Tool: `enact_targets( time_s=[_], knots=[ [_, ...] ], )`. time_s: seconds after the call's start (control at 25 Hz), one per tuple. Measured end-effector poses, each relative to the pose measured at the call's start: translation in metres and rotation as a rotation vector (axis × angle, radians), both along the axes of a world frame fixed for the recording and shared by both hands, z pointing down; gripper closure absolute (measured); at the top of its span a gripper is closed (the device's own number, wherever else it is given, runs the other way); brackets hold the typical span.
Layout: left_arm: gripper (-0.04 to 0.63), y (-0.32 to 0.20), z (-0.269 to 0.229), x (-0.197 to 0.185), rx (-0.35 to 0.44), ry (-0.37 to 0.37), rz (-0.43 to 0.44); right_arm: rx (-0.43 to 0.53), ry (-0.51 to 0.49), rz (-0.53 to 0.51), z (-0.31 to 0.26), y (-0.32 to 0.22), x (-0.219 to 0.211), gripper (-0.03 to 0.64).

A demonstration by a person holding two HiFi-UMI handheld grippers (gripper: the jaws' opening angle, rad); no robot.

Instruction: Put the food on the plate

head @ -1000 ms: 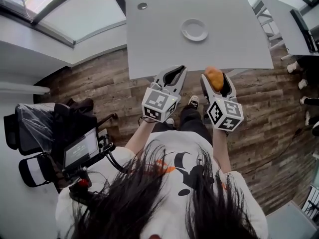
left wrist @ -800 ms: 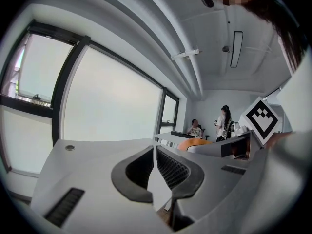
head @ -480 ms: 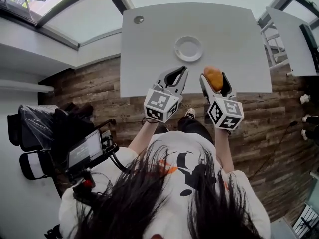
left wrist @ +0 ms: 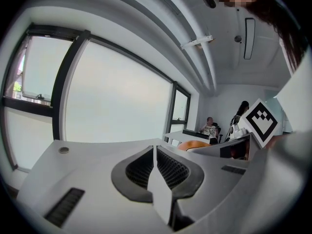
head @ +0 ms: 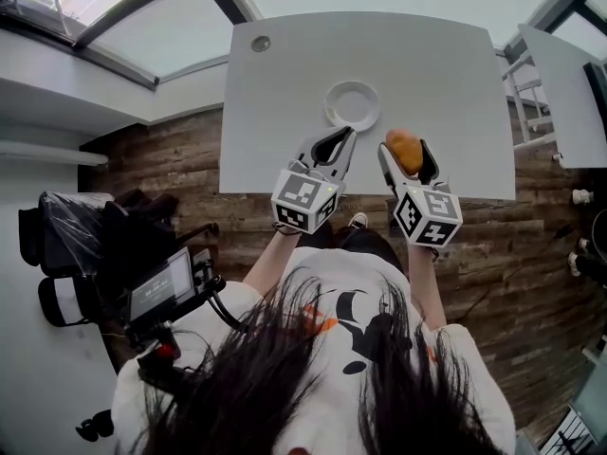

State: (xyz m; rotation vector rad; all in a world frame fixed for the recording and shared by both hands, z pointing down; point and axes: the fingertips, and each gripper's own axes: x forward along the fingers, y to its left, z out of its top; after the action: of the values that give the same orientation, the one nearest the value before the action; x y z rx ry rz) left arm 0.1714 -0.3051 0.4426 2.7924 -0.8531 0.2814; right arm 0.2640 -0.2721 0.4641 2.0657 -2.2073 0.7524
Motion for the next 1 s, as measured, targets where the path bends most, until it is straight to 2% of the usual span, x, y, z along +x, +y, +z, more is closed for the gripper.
enact_targets(
  time_s=[0.28, 0.52, 0.72, 1.0],
  knots=[
    [0.589, -0.019, 0.010, 0.004, -0.025, -0.034, -0.004, -0.020, -0.024, -0.011, 0.011, -0.025, 0.009, 0.245],
    [0.589, -0.036, 0.019, -0.005, -0.047, -0.054, 0.009, -0.029, 0.020, -0.047, 0.020, -0.044, -0.006, 0.245],
    [0.589, -0.060, 0.025, -0.004, -0.050, -0.073, 0.026, -0.043, 0.036, -0.064, 0.032, -0.070, -0.010, 0.245],
    [0.589, -0.115, 0.047, -0.020, -0.103, -0.075, 0.068, -0.093, 0.025, -0.073, 0.062, -0.126, -0.036, 0.245]
  ],
)
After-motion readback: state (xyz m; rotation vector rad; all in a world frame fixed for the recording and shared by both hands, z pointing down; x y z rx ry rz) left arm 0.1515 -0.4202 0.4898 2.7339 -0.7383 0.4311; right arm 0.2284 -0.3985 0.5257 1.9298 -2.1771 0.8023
